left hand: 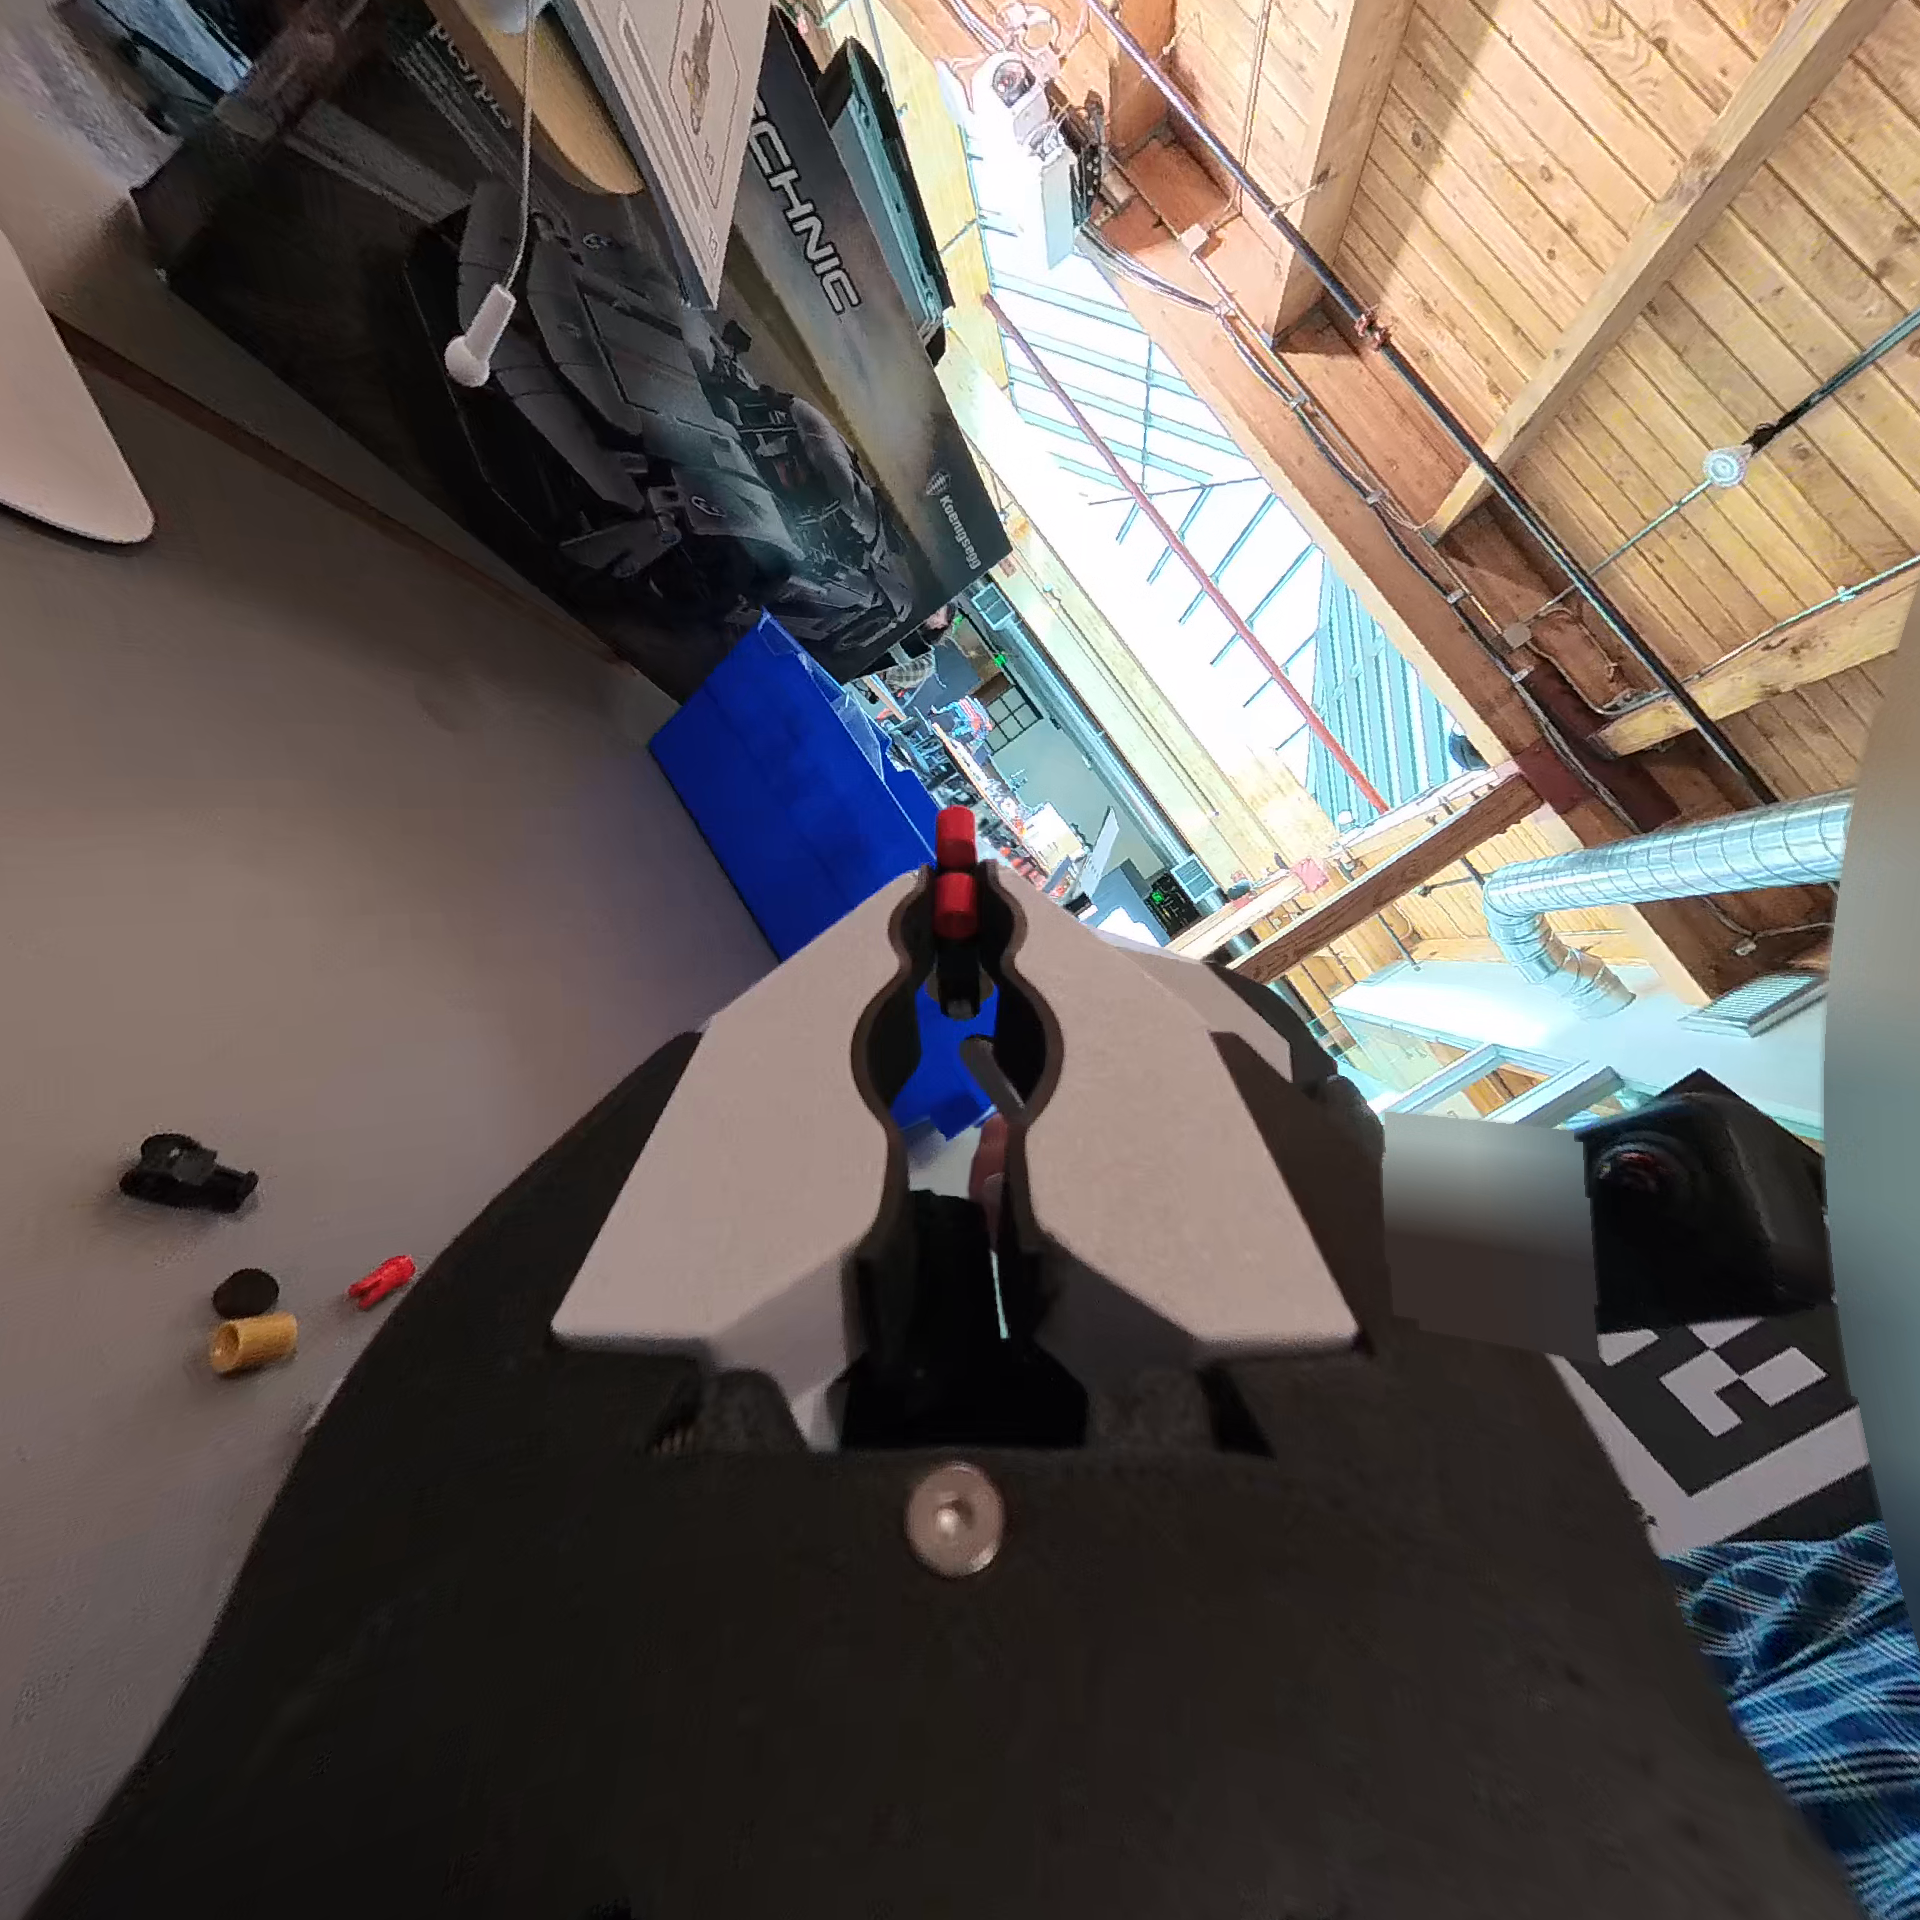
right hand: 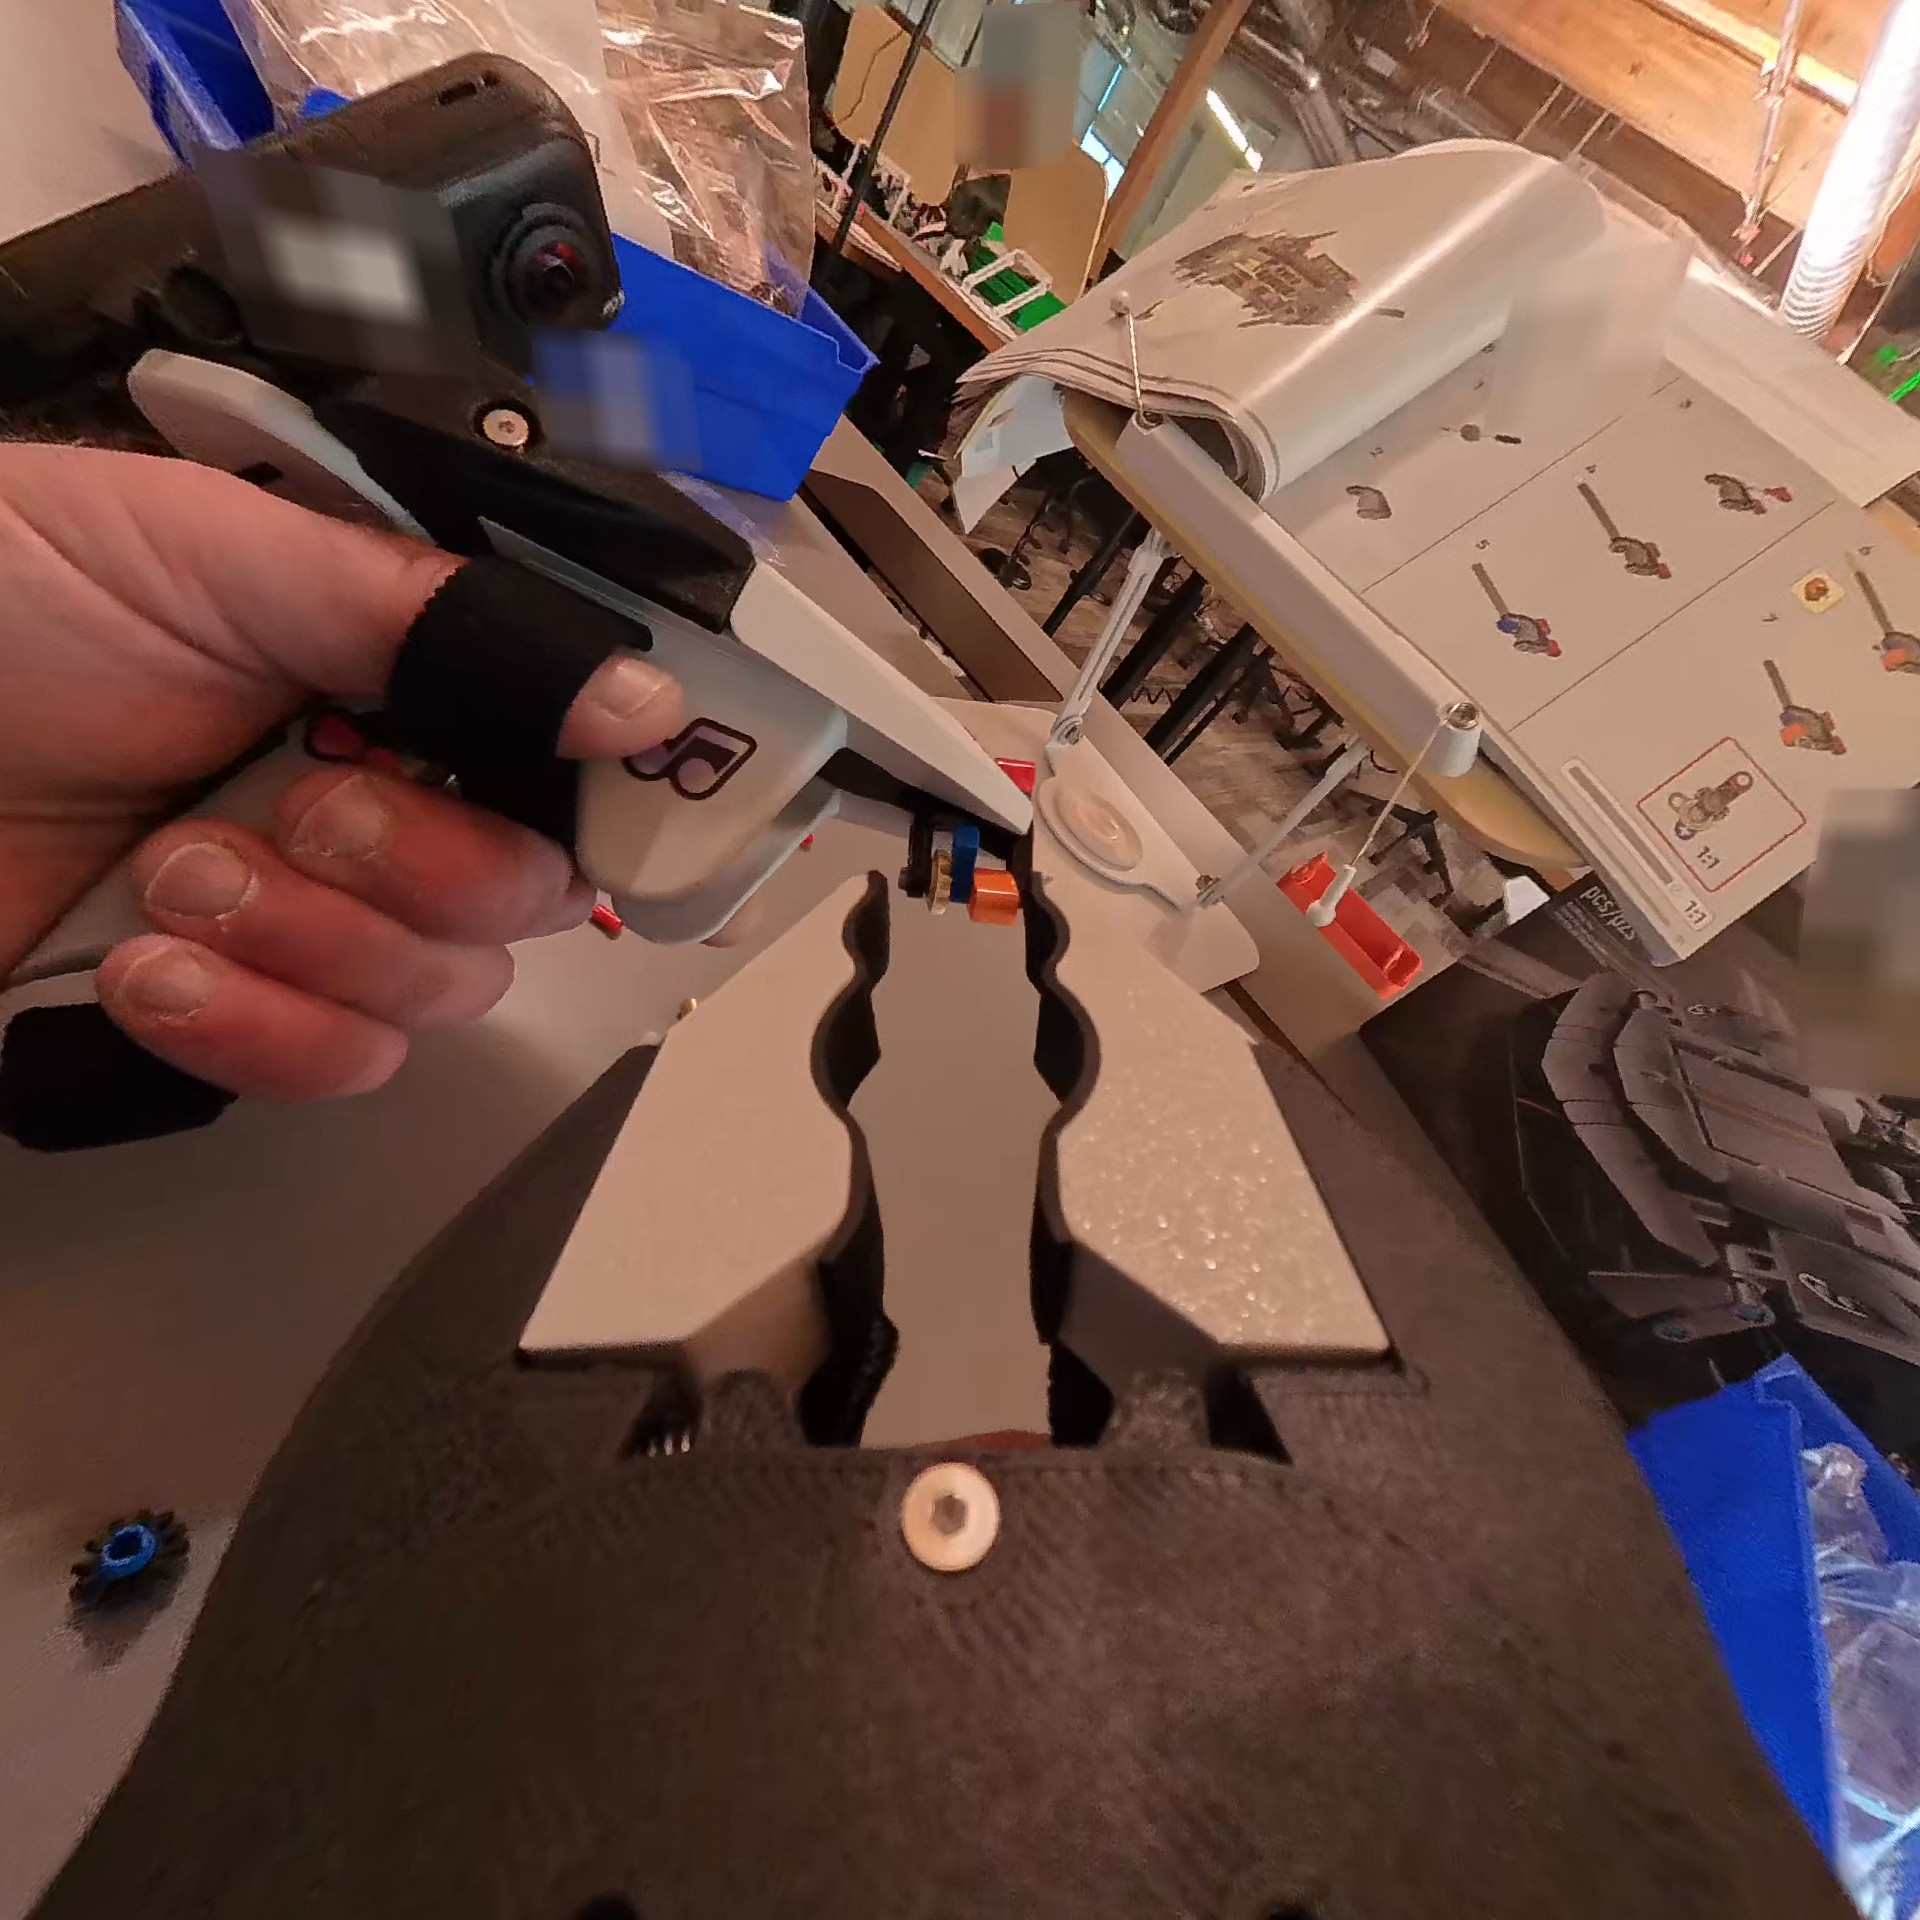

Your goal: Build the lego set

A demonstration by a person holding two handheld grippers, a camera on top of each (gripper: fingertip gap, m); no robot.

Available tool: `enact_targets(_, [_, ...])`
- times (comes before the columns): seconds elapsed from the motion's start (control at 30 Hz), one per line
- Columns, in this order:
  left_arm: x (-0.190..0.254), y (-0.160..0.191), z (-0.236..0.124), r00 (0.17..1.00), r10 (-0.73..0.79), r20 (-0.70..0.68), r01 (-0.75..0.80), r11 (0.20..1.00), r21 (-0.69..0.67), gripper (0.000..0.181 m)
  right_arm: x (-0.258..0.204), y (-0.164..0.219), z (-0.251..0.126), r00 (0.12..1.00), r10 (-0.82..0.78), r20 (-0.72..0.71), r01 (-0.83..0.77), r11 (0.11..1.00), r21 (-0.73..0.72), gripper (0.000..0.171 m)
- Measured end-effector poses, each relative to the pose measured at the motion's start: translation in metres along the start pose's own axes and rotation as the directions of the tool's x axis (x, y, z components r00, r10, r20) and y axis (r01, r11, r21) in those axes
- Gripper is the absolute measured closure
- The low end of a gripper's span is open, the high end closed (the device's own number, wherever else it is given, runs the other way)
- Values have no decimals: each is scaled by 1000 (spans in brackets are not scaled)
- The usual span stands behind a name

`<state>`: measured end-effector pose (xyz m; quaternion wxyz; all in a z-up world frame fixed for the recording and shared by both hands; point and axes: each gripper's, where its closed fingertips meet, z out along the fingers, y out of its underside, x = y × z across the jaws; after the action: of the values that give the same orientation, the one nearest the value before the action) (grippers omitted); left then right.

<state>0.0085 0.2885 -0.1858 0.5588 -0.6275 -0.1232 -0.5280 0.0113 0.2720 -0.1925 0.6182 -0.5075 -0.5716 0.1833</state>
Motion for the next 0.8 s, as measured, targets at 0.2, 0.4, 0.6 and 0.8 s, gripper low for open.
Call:
enact_targets(0.2, [-3,-2,-1,1000,4,19,-4,1000,8,175,-6,-6,-2,1000,-15,25,14,1000,24,147])
enact_targets(0.4, [0,5,2,993,104,55,-102,994,-30,175,-8,2,3,998,-62,22,63,998,-18,149])
enact_targets(0.6, [-4,13,2,981,169,93,-162,983,-83,175,-8,9,5,999,-24,49,26,999,-36,159])
enact_targets(0.8, [-4,15,3,987,138,83,-130,987,-96,175,-9,9,3,984,129,123,-128,992,-13,163])
